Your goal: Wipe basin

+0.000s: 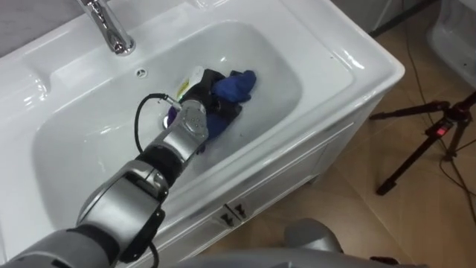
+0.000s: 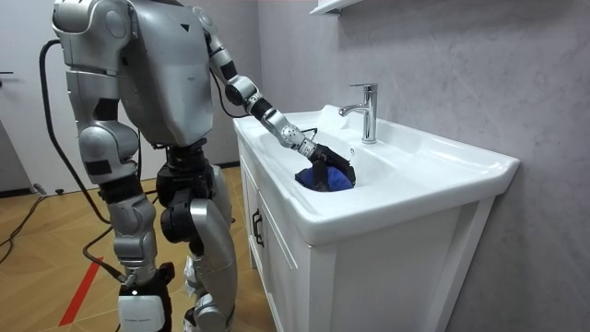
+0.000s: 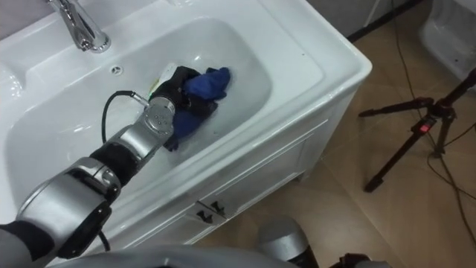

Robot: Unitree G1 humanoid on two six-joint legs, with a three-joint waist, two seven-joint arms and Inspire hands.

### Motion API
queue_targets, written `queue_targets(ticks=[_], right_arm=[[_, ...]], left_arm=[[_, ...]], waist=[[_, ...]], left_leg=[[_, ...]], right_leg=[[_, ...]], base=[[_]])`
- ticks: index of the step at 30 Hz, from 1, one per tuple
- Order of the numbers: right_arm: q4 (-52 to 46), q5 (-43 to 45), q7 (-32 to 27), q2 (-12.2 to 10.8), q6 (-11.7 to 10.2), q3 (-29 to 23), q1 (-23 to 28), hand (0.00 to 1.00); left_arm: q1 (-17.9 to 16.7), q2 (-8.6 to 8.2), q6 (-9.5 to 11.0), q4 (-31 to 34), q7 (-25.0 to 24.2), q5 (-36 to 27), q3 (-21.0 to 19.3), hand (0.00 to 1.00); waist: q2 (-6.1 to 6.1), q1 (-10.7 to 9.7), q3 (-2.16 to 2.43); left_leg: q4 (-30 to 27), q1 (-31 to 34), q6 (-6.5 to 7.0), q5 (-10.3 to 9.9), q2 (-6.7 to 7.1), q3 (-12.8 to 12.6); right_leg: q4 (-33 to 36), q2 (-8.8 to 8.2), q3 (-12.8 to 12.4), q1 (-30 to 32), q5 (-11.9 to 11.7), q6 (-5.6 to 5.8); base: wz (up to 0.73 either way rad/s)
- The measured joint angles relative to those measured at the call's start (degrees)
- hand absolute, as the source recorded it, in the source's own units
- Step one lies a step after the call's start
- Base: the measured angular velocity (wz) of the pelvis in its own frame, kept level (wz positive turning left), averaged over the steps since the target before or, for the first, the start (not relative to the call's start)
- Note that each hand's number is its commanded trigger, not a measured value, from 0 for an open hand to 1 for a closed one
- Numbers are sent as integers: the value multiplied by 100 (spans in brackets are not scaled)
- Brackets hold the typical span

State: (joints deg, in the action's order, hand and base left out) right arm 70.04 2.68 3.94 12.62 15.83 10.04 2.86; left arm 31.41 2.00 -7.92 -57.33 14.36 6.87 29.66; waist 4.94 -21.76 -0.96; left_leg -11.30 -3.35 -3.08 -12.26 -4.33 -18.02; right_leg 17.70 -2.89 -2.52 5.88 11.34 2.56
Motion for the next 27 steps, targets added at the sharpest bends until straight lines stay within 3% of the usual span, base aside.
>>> queue_targets(ticks=[4, 7, 10, 20, 25, 27], right_arm=[[1, -2, 1, 62, -26, 4, -30, 0], [-1, -13, -3, 110, -35, 4, -52, 0], [-1, -99, -23, 136, -100, 10, -85, 0], [-23, -258, -75, 156, -204, -3, -145, 0], [96, -248, 27, 156, -198, -2, -145, 0], [133, -347, 52, 151, -199, -13, -109, 0]], left_arm=[[11, -9, 40, 46, -14, -2, 1, 100], [11, -10, 28, 119, -97, -1, 14, 100], [10, 21, -56, 430, -136, -1, 225, 100], [10, 19, -56, 556, -201, 34, 252, 100], [10, -13, -71, 563, -279, 1108, 256, 100], [4, 29, -59, 562, -277, 1791, 237, 100]], waist=[[143, -1, -50], [200, -1, -38], [200, 21, -37], [204, 6, -35], [182, 5, -50], [124, 8, -90]], left_leg=[[0, 24, 0, 0, 0, 1], [-3, 55, 1, 0, -1, 11], [-2, 93, 1, 1, 5, 12], [-3, 123, 1, 1, 1, 89], [13, 37, 1, 1, 2, 80], [36, -34, 1, 1, 3, 72]], right_leg=[[-5, -1, 4, 18, 1, 1], [-22, -3, 11, 30, 2, 2], [-10, -13, 19, 71, 3, 5], [-7, -19, 89, 71, 4, 3], [-23, -19, 78, -29, 4, 3], [-14, -13, 60, -71, 7, 1]], base=[[0], [1], [2], [3], [0], [-5]])
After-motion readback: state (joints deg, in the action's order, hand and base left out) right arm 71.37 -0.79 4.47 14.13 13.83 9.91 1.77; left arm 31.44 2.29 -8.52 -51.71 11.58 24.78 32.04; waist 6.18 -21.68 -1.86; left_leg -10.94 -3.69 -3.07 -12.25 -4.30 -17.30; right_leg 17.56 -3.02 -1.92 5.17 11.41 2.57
